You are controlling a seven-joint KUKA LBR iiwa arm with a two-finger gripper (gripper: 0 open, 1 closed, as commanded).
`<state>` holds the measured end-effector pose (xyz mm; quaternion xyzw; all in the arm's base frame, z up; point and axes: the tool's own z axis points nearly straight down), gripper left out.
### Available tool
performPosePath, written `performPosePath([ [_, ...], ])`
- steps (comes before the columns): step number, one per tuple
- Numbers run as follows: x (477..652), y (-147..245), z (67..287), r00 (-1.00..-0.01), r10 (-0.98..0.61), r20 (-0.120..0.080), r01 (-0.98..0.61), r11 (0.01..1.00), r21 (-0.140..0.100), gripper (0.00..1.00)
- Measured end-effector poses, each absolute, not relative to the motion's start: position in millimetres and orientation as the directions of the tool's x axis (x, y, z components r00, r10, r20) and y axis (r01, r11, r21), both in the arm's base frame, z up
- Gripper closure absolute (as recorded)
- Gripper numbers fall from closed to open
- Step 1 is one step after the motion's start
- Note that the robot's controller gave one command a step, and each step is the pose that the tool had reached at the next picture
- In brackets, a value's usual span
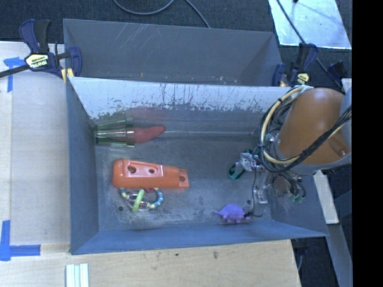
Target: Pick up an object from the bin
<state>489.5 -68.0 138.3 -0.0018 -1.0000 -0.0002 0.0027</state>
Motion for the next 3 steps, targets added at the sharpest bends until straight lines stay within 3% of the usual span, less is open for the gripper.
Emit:
performPosePath([
  [1, 491.6, -68, 142, -1.000, 0.001, -0.003, 0.001, 1.000, -0.001, 0.00],
  [2, 492.5, -73, 127, -0.999, -0.052, -0.007, -0.052, 0.999, -0.001, 0.00],
  [3, 489.4, -74, 88, -0.963, -0.269, -0.002, -0.269, 0.963, -0.002, 0.00],
])
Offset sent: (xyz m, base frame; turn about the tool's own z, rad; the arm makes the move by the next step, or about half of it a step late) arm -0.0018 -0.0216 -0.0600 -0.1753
